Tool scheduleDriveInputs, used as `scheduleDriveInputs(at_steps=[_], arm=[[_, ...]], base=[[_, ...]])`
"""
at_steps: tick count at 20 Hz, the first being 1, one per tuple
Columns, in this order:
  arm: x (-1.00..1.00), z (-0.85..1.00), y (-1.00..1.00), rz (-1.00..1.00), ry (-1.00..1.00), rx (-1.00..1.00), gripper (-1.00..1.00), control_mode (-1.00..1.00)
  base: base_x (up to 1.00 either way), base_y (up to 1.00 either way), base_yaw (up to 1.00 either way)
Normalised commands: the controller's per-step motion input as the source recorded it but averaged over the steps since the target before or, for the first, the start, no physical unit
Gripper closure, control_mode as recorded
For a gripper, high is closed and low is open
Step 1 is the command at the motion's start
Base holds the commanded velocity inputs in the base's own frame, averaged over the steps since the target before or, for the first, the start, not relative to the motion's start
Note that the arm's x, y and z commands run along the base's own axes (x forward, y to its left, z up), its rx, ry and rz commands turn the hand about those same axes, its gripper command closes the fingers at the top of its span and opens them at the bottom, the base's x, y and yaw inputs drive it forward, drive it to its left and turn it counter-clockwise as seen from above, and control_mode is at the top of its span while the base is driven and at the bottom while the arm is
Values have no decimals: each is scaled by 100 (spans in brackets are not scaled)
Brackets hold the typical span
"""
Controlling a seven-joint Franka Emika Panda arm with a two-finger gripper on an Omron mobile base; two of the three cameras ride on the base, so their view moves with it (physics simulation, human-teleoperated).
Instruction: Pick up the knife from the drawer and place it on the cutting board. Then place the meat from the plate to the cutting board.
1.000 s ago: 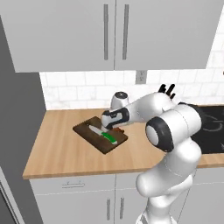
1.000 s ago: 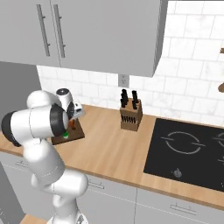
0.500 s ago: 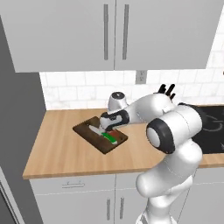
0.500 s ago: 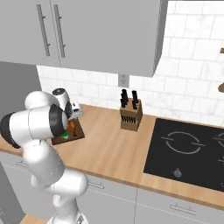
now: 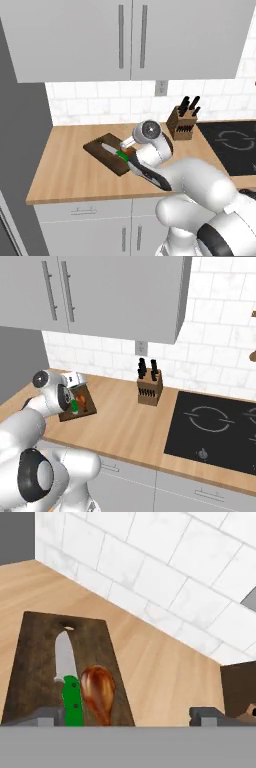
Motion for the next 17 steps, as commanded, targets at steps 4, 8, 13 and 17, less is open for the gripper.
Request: scheduleDriveInputs(at_steps=[4, 8, 13, 17], arm=[[-100, 86, -66, 0, -84, 5, -100, -100], [-100, 100, -89, 0, -72, 11, -100, -100], [-73, 70, -76, 0, -39, 19, -100, -100], [0, 0, 0, 0, 0, -1, -100, -100]], base=[[0, 0, 0], [0, 0, 0], [0, 0, 0], [0, 0, 0]])
